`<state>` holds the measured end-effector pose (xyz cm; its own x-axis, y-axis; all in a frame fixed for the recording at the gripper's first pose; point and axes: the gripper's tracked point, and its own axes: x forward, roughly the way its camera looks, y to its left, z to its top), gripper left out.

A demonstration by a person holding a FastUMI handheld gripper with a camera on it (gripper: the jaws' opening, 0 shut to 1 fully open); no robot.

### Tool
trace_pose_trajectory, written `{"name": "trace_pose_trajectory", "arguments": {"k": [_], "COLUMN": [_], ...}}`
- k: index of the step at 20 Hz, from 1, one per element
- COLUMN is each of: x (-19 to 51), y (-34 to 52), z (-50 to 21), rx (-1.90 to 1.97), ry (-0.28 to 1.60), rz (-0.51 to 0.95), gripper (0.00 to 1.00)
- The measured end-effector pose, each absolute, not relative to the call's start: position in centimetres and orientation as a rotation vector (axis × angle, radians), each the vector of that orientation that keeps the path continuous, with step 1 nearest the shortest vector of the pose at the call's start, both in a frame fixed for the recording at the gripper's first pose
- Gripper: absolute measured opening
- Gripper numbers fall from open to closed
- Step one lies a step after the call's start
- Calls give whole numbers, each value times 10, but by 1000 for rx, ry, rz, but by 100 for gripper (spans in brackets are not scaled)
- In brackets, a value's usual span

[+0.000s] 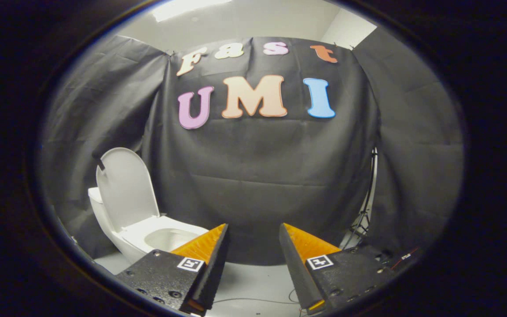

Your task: Open the toilet lid.

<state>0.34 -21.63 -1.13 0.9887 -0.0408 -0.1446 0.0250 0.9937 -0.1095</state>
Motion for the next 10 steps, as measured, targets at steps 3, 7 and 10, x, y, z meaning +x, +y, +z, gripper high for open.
{"name": "trace_pose_trajectory", "arguments": {"k": [3, 7, 10], "x": [1, -5, -12], "y": [-213, -208, -209], "z": [-13, -23, -24], "rx": [-81, -94, -72], "ry": [164, 191, 205], "rz": [-18, 22, 32], "gripper": [72, 73, 73]}}
